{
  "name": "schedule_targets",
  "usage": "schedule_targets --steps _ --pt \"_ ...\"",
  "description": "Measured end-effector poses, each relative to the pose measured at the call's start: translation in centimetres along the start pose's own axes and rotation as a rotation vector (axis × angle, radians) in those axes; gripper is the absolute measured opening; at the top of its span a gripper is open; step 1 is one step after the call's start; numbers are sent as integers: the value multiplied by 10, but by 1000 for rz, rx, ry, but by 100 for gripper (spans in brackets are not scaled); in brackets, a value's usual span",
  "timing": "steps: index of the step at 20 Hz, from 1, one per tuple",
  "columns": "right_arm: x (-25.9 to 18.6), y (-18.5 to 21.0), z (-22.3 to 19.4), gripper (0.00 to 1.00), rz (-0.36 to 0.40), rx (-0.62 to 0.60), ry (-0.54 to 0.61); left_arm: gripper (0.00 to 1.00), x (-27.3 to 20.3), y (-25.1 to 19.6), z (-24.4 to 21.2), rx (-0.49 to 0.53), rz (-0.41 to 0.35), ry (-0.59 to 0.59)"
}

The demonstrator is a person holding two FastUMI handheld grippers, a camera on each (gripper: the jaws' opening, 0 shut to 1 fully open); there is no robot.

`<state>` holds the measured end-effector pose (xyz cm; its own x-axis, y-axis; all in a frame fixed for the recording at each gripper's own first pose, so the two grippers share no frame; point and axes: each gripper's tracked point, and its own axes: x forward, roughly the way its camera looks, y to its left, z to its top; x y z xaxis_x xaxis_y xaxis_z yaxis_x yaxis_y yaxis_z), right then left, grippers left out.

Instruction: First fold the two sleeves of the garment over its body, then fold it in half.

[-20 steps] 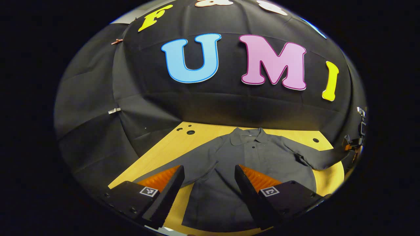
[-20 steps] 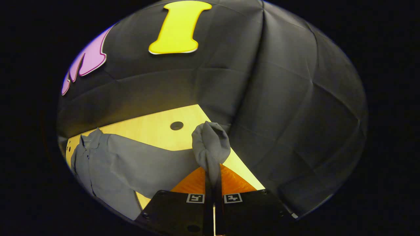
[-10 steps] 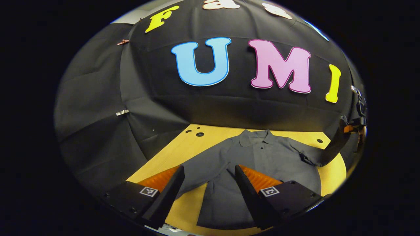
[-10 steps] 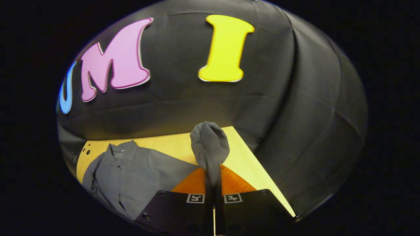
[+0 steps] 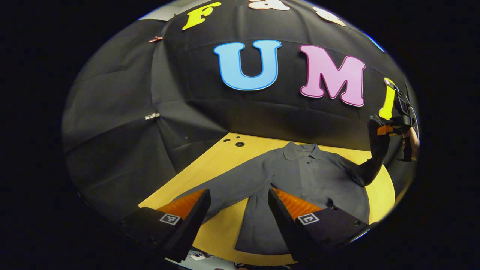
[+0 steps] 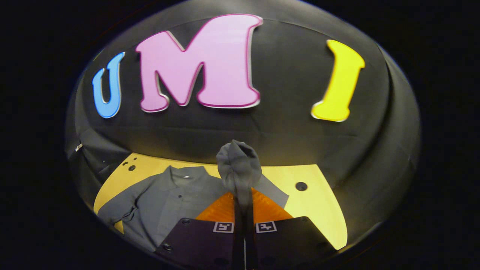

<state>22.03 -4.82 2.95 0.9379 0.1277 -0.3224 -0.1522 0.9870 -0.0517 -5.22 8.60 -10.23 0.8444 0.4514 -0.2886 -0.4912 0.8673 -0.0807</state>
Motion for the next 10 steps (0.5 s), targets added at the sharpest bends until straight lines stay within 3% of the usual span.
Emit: schedule_targets --steps 6,10 --pt "33 120 -6 6 155 -74 41 98 -8 43 -10 -6 106 -1" --pt "56 199 -20 6 242 -118 78 97 -14 65 -20 -79 139 -6"
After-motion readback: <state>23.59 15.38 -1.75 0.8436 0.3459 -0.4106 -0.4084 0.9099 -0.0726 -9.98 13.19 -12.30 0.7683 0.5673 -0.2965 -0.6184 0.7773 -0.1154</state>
